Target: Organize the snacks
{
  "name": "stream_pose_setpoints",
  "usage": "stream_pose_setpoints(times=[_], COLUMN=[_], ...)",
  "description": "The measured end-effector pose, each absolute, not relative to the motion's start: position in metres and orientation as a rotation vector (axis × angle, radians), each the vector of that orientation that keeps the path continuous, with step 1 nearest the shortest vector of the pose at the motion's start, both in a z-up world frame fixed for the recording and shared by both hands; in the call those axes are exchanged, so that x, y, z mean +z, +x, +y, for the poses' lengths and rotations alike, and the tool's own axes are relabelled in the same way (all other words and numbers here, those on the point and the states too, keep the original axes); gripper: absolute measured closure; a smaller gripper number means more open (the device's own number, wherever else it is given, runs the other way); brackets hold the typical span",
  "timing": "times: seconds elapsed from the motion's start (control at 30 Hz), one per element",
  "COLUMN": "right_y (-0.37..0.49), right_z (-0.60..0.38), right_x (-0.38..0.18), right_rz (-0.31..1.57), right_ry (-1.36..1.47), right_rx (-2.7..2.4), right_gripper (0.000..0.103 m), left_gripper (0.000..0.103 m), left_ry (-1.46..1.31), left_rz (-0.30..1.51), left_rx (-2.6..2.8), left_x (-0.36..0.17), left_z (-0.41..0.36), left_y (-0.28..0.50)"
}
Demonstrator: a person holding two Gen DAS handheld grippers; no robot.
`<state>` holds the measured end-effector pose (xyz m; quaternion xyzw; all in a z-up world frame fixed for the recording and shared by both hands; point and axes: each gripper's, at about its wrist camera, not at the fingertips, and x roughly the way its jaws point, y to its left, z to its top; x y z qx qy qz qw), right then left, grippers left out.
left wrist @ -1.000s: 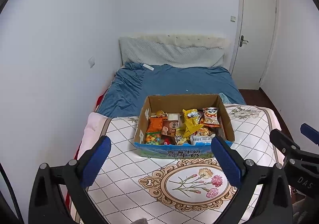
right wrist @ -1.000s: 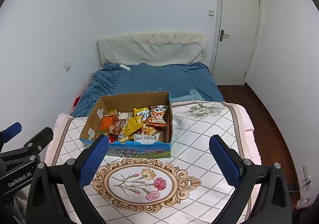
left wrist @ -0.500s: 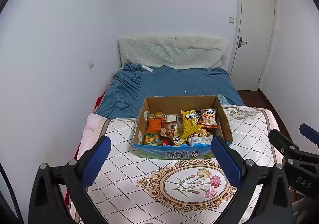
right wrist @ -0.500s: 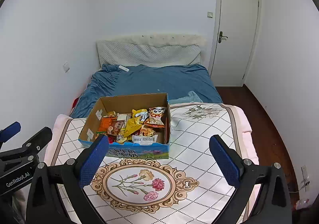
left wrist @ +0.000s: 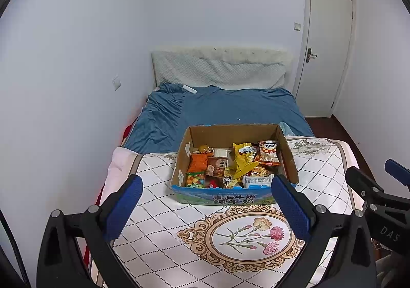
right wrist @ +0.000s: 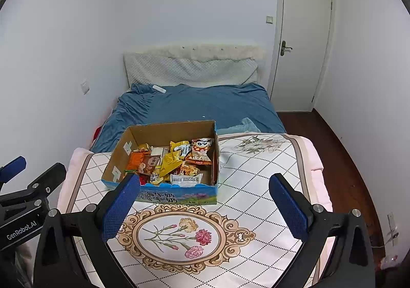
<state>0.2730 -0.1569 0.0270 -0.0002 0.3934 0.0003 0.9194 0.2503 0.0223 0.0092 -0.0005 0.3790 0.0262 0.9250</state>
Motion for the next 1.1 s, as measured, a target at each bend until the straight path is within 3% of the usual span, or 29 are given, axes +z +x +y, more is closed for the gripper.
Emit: stream_pose_setpoints(times=[1.1], right_y=[0.2706], right_z=[-0.1595], right_x=[0.0258], right_rz=[0.821], right_ry=[0.008], right_rx=[-0.015], right_gripper=[0.000], left_gripper=[0.000], left_ry=[-0.005], left_rz=[0.773], left_rx=[0.050], left_x=[0.0099], left_z=[0.0234], left_y=[0.2492])
